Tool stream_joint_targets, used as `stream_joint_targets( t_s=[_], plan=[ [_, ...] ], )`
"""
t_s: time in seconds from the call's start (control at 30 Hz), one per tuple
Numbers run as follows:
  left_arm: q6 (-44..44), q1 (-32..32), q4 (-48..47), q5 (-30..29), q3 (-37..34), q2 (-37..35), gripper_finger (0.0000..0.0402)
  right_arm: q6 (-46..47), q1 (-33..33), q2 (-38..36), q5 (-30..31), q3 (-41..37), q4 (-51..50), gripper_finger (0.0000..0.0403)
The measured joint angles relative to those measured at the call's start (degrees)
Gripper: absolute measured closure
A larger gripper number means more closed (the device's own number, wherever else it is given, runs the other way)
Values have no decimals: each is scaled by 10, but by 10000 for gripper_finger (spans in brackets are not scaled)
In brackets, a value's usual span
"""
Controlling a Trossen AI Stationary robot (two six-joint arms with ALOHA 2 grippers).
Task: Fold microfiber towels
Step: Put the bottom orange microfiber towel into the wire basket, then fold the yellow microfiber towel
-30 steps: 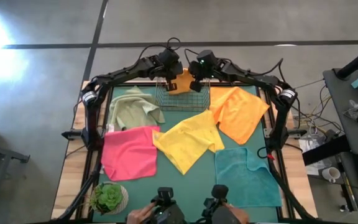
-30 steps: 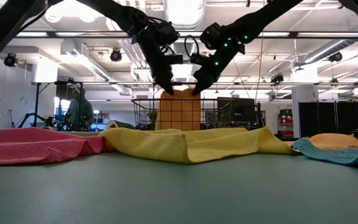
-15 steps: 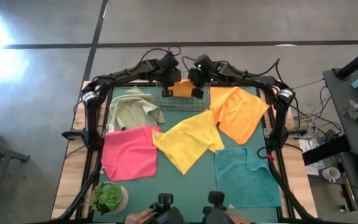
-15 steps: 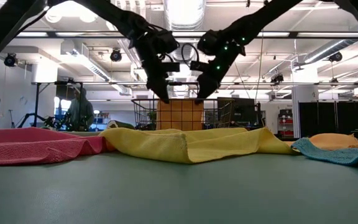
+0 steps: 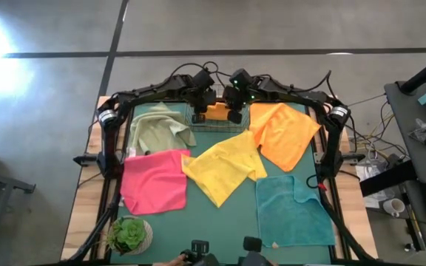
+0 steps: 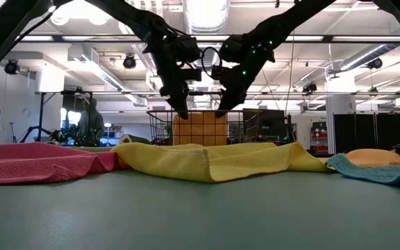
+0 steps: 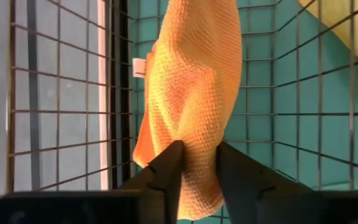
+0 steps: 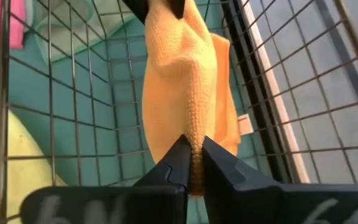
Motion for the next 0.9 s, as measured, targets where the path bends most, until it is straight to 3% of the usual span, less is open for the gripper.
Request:
stream_joint_targets(
  t_s=[0.33, 0.6, 0.9],
  plan=[
    [0, -27, -55, 1, 2, -2, 239, 49, 0, 0, -100, 0, -31, 304],
    [0, -40, -72, 2, 24, -35, 235, 44, 0, -2, -102, 29, -68, 237],
    [-119, -40, -117, -10, 17, -112, 235, 14, -2, -5, -102, 80, -88, 226]
  ],
)
